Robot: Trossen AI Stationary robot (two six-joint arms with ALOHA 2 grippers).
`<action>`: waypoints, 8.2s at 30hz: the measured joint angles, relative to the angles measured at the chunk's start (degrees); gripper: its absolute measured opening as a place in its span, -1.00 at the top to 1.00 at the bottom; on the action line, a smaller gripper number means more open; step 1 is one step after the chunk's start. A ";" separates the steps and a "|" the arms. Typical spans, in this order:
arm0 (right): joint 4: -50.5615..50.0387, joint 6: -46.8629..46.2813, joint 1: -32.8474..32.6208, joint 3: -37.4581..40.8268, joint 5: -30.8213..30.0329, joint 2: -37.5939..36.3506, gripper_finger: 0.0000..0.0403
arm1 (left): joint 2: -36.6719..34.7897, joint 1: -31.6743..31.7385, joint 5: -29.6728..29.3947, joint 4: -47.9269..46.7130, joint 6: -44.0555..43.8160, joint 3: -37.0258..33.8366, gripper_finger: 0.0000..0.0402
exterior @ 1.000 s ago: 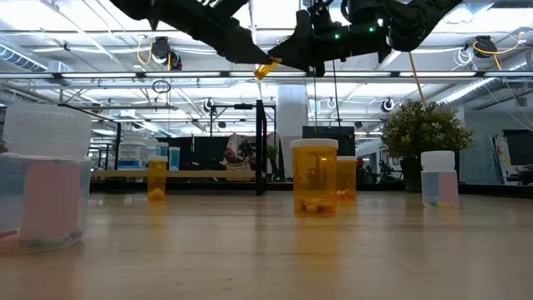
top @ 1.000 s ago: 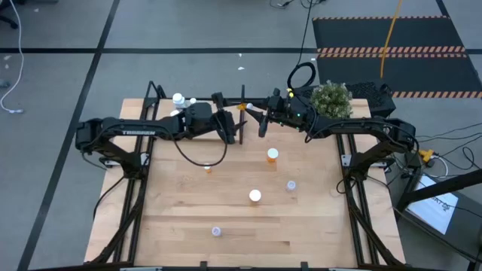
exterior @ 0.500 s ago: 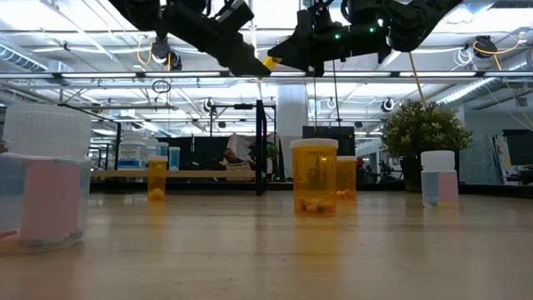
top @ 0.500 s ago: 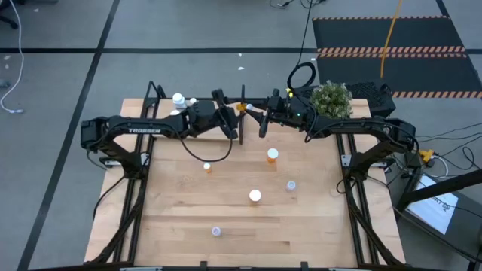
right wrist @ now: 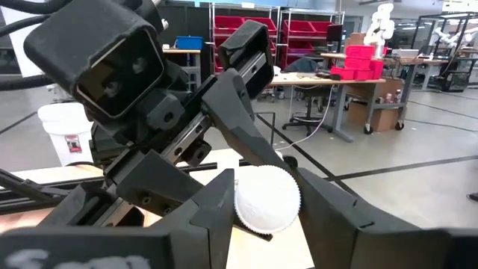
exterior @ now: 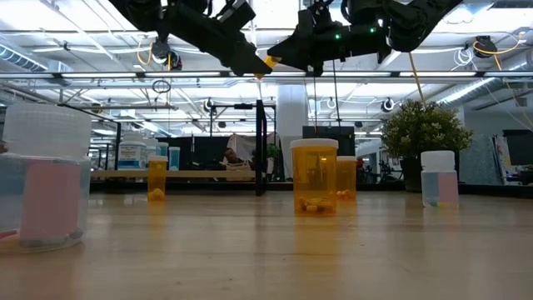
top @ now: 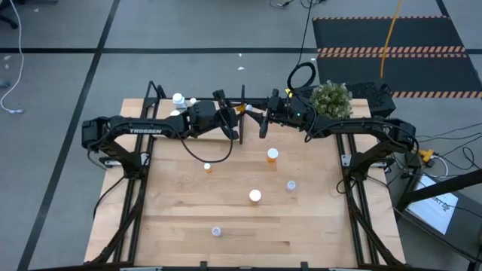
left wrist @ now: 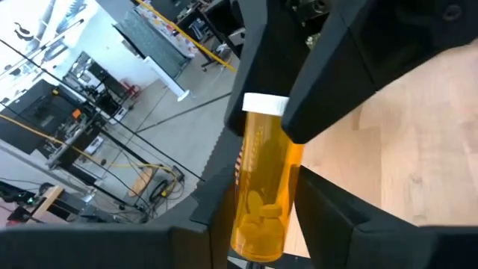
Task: Pick and place medicine bottles onto shelf by color
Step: Put the bottom small orange pill bottle on the shelf
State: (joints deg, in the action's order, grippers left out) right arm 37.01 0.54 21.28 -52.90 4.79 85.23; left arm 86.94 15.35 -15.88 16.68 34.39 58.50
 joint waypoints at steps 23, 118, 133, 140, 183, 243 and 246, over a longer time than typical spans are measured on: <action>-0.41 1.70 0.00 0.00 -0.12 0.00 0.33 | 0.00 -0.04 -0.07 -0.21 -1.28 0.00 0.41; -3.70 2.07 -0.22 0.02 11.75 -0.57 0.49 | -3.86 6.21 36.57 0.91 -25.73 0.00 -0.06; -6.69 2.29 -0.22 0.02 11.79 -0.57 0.50 | -7.94 6.51 33.58 -6.85 -24.79 -0.02 -0.07; -7.38 2.13 -0.24 0.02 11.82 -0.57 0.50 | -13.25 5.94 29.33 -12.78 -24.37 -0.04 -0.07; -10.75 1.60 -0.24 0.00 11.55 -0.57 0.49 | -2.54 -0.82 15.77 -28.94 -20.83 18.97 -0.52; -11.80 3.65 -0.26 0.00 11.39 -0.57 0.48 | 1.95 0.22 20.17 -27.53 -23.05 18.95 0.36; -11.78 3.17 -0.24 0.00 11.40 -0.57 0.42 | 1.95 0.16 18.76 -27.63 -24.05 18.95 0.35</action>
State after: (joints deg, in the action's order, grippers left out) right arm 25.24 3.72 21.04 -52.90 16.19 84.66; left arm 88.88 15.51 2.89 -10.96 10.35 77.45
